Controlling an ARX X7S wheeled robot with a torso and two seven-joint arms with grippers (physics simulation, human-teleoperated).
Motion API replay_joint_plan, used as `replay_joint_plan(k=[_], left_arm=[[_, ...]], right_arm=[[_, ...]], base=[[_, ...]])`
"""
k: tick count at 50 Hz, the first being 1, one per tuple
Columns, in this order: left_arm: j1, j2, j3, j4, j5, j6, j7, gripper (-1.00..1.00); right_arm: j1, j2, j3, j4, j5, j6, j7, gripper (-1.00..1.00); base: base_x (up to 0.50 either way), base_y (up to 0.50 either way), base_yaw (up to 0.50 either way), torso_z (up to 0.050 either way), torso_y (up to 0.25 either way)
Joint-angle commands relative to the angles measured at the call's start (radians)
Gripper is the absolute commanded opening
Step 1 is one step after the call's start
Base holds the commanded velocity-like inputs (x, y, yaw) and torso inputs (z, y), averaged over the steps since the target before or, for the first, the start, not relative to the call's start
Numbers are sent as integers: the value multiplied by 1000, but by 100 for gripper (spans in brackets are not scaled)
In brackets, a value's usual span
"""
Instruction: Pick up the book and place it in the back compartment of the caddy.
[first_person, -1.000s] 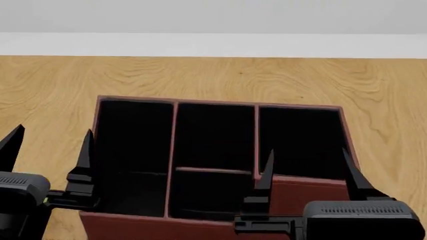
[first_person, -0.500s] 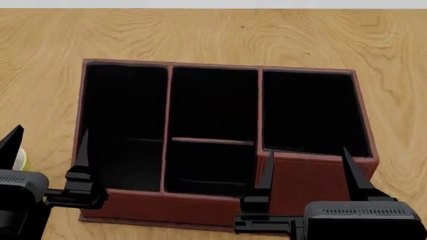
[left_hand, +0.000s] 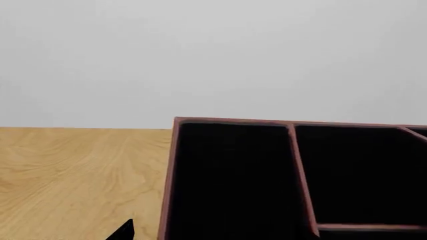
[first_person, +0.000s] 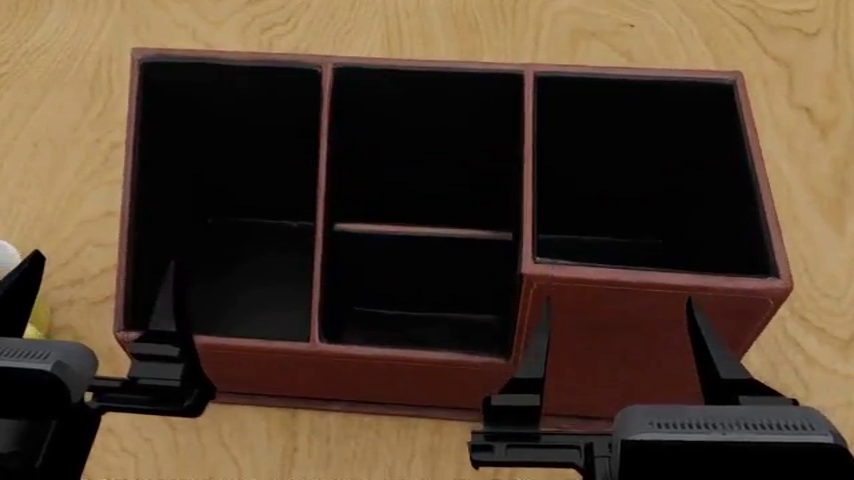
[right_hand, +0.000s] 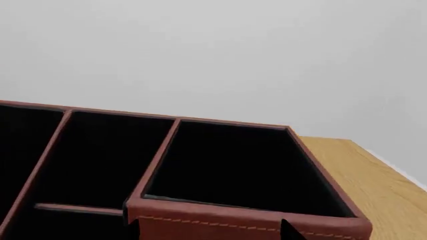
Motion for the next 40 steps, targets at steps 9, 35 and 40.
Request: replay_joint_plan(k=[9,35,40], left_arm=[[-6,-22,2,32,14,-49,-40,100],[-25,-263,-32,189,71,-330,-48,100],[-49,-302,-53,222,46,-397,-31,100]], right_arm=[[-8,3,0,2,8,-14,5,100],[-32,7,9,17,26,-50,7,100],[-32,8,7,18,25,-49,8,100]], base=[[0,0,0,0,0],[0,0,0,0,0],[0,0,0,0,0]])
